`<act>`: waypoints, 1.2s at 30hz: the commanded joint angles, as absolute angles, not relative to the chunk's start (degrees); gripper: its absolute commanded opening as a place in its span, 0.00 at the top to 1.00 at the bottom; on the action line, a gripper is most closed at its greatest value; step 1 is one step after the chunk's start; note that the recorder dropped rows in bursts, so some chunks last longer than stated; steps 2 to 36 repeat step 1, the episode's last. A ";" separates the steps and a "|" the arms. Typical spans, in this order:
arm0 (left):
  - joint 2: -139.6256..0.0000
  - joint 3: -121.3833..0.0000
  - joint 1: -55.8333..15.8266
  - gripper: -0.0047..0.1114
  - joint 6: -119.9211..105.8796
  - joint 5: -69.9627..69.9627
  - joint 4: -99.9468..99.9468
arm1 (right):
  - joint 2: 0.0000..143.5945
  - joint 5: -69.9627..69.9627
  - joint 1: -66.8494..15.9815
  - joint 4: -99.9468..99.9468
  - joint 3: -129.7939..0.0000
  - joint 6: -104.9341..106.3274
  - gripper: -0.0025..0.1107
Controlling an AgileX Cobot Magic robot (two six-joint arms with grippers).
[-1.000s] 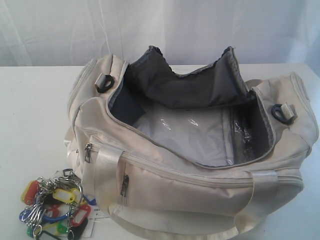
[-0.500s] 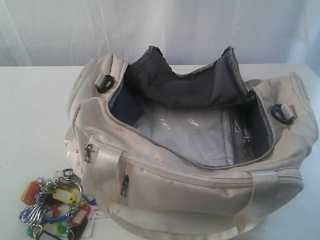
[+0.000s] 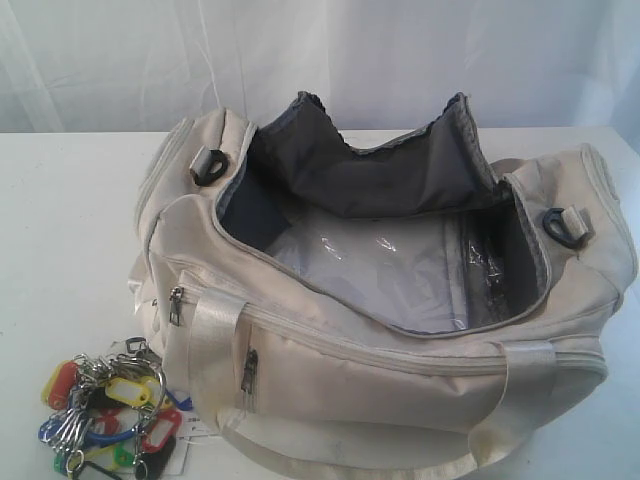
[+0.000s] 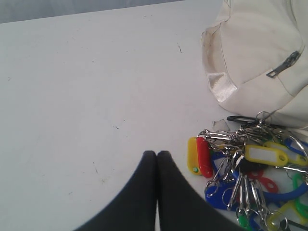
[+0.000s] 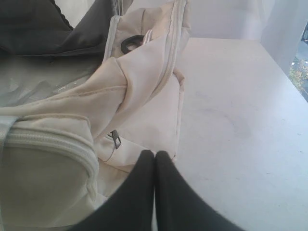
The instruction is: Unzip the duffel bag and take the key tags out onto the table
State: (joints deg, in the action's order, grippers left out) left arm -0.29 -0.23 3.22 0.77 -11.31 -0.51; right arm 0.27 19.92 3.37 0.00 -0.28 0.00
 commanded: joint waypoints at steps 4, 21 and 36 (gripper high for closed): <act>0.00 0.00 3.25 0.96 1.33 -11.11 -0.99 | 0.00 19.72 3.71 0.00 0.00 0.00 0.98; 0.00 0.00 3.25 0.96 1.33 -11.11 -0.99 | 0.00 19.72 3.71 0.00 0.00 0.00 0.98; 0.00 0.00 3.25 0.96 1.33 -11.11 -0.99 | 0.00 19.72 3.71 0.00 0.00 0.00 0.98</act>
